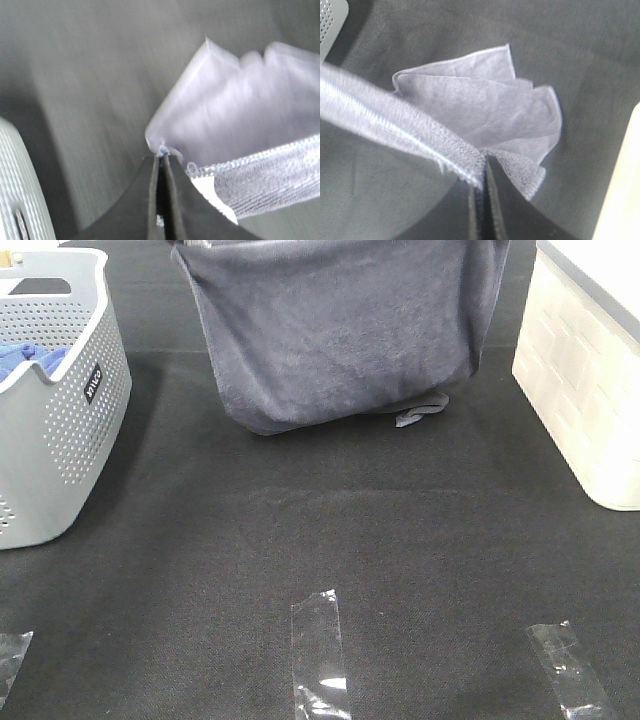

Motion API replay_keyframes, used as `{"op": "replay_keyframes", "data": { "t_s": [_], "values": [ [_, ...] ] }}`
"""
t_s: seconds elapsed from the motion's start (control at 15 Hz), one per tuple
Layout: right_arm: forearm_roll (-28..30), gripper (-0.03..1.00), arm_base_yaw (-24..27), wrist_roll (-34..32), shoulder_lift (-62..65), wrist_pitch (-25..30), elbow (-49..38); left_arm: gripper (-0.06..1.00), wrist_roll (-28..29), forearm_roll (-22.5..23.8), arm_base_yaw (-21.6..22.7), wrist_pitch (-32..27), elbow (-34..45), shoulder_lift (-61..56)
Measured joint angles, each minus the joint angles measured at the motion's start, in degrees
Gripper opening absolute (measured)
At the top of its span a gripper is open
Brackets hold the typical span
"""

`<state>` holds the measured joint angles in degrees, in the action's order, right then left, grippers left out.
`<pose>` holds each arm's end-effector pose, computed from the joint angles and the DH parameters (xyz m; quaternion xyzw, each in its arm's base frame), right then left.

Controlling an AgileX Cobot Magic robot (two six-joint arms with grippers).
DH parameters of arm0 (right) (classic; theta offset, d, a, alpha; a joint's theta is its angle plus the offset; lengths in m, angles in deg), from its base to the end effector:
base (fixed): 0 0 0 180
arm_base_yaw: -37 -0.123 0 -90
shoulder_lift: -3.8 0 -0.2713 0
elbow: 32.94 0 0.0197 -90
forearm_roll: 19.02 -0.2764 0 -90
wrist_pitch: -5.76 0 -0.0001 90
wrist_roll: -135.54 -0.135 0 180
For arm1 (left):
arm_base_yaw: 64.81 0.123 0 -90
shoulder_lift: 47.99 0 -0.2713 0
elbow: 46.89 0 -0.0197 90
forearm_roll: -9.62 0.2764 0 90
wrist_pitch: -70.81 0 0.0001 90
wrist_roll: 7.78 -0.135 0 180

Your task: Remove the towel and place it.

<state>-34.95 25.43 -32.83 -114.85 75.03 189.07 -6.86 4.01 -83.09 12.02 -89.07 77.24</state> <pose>0.4524 0.1280 0.3370 -0.1817 0.9293 0.1381 0.2904 0.4824 -0.1712 0.2919 0.1323 0.9347 -0.1016 0.3139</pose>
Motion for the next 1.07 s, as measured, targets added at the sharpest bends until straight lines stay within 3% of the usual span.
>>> {"op": "replay_keyframes", "data": {
  "t_s": [0.13,0.27,0.4,0.47,0.67,0.8,0.87,1.07],
  "values": [
    [0.11,0.0,0.0,-0.34,0.0,0.17,-3.32,0.01,0.0,0.52,0.0,-0.34,0.0,0.57],
    [1.09,0.0,0.0,-0.57,-0.52,-0.57,-5.27,0.01,0.0,1.78,0.0,4.76,-0.06,2.35],
    [3.38,0.0,0.0,-0.74,-2.23,-12.61,-5.33,0.01,0.0,6.13,0.0,17.59,-0.06,4.98],
    [5.56,0.0,0.0,-0.8,-3.5,-23.43,-5.44,0.01,0.0,11.0,-0.11,30.31,-0.06,6.88],
    [12.03,0.0,0.06,-0.8,-4.18,-44.75,-5.44,0.01,0.0,23.03,0.4,58.79,0.0,8.94],
    [14.61,0.0,0.17,-0.86,-4.13,-56.78,-5.39,0.01,0.0,24.92,1.72,74.54,-1.72,9.11],
    [15.13,0.0,0.17,-0.86,-4.13,-60.45,-4.47,0.01,0.0,24.92,2.01,77.52,-4.13,9.11],
    [15.41,0.0,0.06,-0.86,-4.01,-64.97,3.84,0.01,0.0,24.87,1.83,79.18,-14.38,9.22]
  ]
}}
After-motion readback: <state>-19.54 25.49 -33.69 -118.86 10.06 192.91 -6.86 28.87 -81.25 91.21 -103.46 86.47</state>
